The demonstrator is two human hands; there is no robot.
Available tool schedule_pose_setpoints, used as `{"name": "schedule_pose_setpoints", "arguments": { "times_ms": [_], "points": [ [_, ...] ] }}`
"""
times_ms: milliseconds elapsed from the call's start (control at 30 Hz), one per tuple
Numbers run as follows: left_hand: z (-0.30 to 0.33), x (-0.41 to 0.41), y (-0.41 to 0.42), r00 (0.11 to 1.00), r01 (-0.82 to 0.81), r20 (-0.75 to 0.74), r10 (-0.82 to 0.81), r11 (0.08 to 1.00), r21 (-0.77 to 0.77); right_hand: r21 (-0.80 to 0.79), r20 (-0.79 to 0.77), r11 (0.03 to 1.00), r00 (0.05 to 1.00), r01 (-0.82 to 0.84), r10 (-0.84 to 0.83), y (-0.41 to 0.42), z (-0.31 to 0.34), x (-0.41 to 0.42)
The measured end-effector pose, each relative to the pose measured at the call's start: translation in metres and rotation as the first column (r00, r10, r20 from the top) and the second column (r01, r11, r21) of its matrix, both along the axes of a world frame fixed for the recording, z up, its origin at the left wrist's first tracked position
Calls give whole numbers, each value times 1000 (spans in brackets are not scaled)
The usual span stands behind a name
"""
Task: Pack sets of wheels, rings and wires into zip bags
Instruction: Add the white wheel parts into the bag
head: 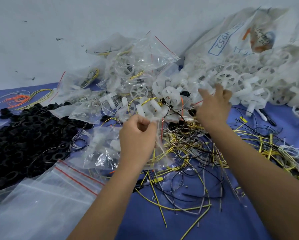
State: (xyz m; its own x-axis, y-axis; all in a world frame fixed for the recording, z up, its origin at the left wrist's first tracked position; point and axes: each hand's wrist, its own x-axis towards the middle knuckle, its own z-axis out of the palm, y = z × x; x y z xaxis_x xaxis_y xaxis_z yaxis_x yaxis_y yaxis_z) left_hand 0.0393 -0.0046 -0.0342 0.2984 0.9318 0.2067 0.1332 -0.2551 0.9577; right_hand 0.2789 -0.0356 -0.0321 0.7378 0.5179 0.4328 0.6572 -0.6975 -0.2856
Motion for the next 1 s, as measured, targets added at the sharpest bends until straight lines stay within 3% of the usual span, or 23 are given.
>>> {"name": "schedule_pose_setpoints", "arguments": {
  "times_ms": [133, 200, 300, 400, 533, 600, 667, 733, 767, 833, 1000],
  "points": [
    [-9, -2, 0, 996, 19, -91, -15, 999, 40, 265, -65, 964, 997, -33, 52, 2, 7, 20],
    [-10, -3, 0, 994, 10, -110, -5, 999, 51, 464, -167, 886, 981, -8, 96, 2, 16, 20],
    [-9, -4, 0, 994, 13, -110, -8, 999, 40, 672, -139, 741, 982, -3, 130, -5, 29, 11],
    [-9, -4, 1, 994, 13, -106, -10, 1000, 26, 752, -119, 658, 978, -23, 171, -20, 39, -6],
    [-8, -6, 3, 995, 3, -97, -1, 1000, 15, 687, -280, 726, 930, 19, 240, -34, 40, -33],
    [-8, -6, 5, 995, -9, -95, 10, 1000, 12, 707, -439, 703, 827, 79, 350, -37, 39, -50],
    [-7, -7, 6, 997, -13, -82, 13, 1000, -5, 776, -572, 613, 577, 149, 583, -40, 36, -67],
    [-6, -7, 9, 997, -8, -74, 7, 1000, -17, 817, -575, 545, 353, 190, 738, -41, 26, -85],
    [-6, -8, 9, 998, -2, -70, 1, 1000, -19, 814, -579, 550, 336, 187, 743, -41, 19, -93],
    [-5, -9, 10, 998, 9, -62, -10, 1000, -15, 809, -585, 545, 402, 221, 704, -38, 7, -103],
    [-4, -10, 11, 998, 19, -62, -20, 1000, -10, 888, -450, 418, 539, 189, 712, -35, 3, -113]
  ]
}}
